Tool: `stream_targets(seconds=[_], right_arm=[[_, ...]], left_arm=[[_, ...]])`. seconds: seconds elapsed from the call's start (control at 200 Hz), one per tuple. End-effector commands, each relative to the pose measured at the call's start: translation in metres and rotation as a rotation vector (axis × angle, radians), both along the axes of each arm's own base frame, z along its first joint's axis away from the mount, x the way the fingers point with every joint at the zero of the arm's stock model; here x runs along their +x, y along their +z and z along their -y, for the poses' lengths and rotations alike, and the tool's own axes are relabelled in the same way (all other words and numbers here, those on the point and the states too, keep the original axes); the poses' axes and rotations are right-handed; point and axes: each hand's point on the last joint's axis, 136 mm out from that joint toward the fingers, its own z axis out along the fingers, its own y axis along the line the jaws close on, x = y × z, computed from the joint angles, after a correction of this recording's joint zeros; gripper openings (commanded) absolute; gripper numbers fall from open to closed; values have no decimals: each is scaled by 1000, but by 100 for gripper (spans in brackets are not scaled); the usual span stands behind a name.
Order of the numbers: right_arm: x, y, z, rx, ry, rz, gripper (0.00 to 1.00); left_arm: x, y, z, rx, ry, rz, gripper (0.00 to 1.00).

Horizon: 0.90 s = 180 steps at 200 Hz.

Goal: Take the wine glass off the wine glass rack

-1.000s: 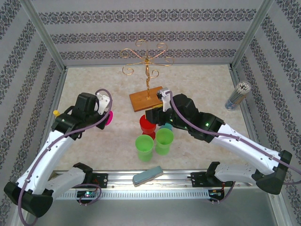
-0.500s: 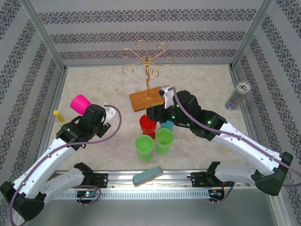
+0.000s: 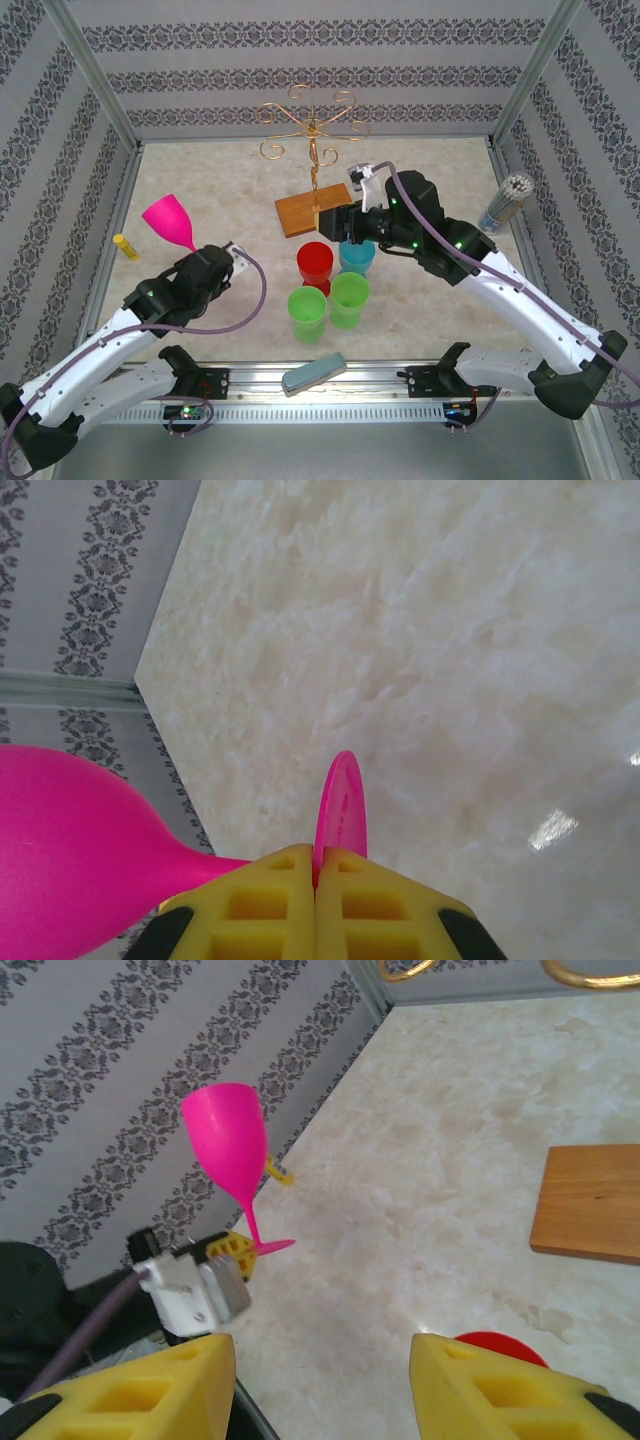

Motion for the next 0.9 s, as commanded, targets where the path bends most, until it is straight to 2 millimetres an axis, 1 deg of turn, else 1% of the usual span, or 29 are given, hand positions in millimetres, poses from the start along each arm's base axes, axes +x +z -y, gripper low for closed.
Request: stream_targets(seconds=[0.0, 0.115, 0.23, 0.4, 0.535, 0.645, 0.714, 0.799, 0.824, 0.894], right_arm=[[-5, 13, -9, 0, 72, 2, 50], [-4, 20, -11, -8, 83, 24, 51], [-2, 27, -15, -7, 99, 33, 51], [3, 28, -32, 6, 154, 15, 51], [8, 28, -44, 2, 187, 7, 51], [11, 28, -51, -1, 209, 6, 50], [11, 29, -57, -5, 231, 13, 50], [10, 29, -66, -15, 262, 14, 50], [10, 28, -69, -18, 272, 10, 50], [9, 27, -79, -19, 307, 5, 50]], left_arm=[[-1, -3, -7, 165, -31, 20, 0], [-2, -4, -5, 225, -54, 36, 0], [-4, -9, -8, 313, -78, 48, 0], [-9, -16, -7, 430, -130, 65, 0], [-9, -21, -5, 572, -175, 102, 0], [-10, -25, 1, 660, -210, 133, 0], [-10, -23, 6, 679, -222, 162, 0], [-11, -26, 9, 715, -249, 180, 0], [-12, -24, 8, 748, -244, 198, 0], [-15, -28, 8, 804, -262, 223, 0]])
